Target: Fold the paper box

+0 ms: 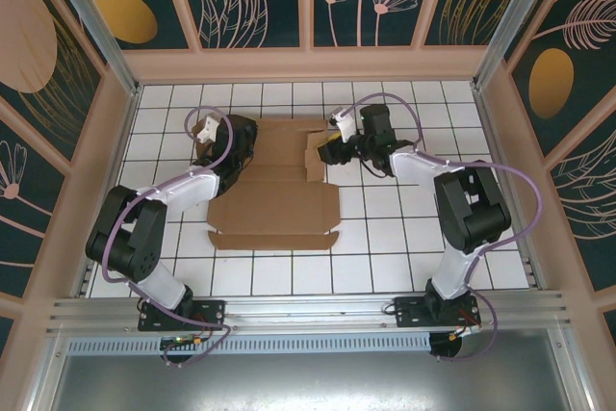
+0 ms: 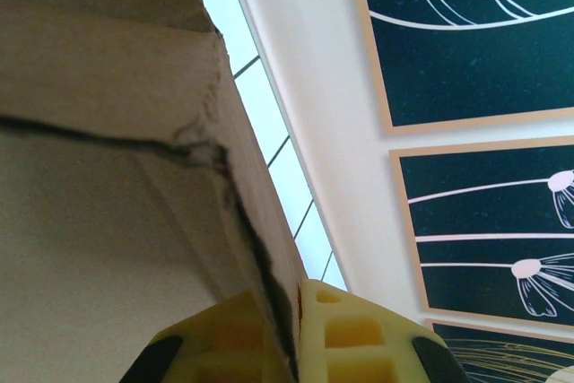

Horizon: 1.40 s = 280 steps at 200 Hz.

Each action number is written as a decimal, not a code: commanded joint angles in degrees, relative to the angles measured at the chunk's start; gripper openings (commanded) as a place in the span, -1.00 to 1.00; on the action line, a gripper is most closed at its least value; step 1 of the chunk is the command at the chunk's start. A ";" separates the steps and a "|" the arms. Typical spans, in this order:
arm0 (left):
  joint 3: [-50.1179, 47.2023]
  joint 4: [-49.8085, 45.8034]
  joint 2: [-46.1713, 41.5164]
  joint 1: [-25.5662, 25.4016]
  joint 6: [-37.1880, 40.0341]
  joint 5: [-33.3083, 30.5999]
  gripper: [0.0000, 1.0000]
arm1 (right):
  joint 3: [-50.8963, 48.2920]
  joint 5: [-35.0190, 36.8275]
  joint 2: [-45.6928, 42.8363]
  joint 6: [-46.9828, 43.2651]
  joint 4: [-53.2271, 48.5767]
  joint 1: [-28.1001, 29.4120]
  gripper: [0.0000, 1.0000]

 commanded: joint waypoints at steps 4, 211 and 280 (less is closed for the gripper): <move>0.34 -0.22 -1.14 -0.42 2.07 1.55 -1.00 | -0.83 9.84 0.07 0.23 -0.02 1.12 0.05; 1.49 -1.47 0.24 -0.49 1.72 3.92 -1.00 | -12.69 26.78 -4.90 -2.74 19.36 5.39 0.00; -0.67 -0.28 1.01 -0.62 -0.36 4.96 -1.00 | -7.02 33.45 -0.20 -1.55 16.37 6.34 0.00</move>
